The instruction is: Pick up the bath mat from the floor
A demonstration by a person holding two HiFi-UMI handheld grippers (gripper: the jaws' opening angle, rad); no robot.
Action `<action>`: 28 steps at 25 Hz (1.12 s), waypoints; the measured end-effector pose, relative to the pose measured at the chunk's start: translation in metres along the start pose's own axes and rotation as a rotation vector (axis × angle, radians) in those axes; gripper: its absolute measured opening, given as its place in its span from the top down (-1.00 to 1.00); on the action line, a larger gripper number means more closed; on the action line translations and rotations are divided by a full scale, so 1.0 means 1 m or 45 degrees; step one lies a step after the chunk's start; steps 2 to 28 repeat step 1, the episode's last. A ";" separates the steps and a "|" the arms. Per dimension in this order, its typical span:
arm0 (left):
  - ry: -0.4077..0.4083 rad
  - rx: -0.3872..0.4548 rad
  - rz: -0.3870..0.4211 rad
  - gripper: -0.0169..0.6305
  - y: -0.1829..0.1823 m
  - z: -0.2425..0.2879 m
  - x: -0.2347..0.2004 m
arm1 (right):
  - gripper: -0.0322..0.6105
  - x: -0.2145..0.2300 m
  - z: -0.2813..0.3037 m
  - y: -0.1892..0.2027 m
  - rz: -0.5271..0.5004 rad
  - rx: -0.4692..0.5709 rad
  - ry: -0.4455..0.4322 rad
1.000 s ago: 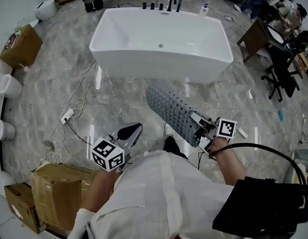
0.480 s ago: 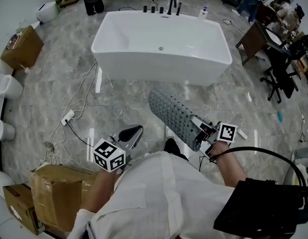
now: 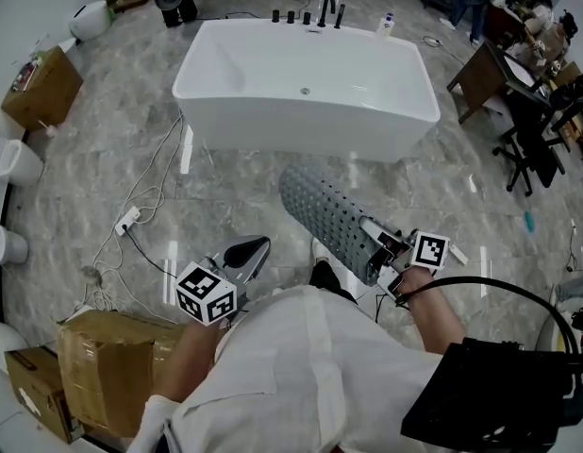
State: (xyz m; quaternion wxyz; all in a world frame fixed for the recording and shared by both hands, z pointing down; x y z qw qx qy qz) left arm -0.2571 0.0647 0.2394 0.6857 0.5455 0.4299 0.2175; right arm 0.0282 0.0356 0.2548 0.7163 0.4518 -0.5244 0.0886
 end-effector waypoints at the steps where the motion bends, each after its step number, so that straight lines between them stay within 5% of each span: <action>1: 0.000 0.002 0.001 0.93 -0.001 0.000 -0.001 | 0.86 0.000 0.001 -0.001 -0.002 -0.001 -0.001; 28: 0.000 0.002 0.001 0.93 -0.001 0.000 -0.001 | 0.86 0.000 0.001 -0.001 -0.002 -0.001 -0.001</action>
Point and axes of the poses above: the fingertips, and each gripper's own axes: z forward along the fingers, x to its right, y out of its underside, the point moved 5 cm from there along -z, backward along the fingers, and after that the axes turned 11 degrees about x, right-handed, at the moved point
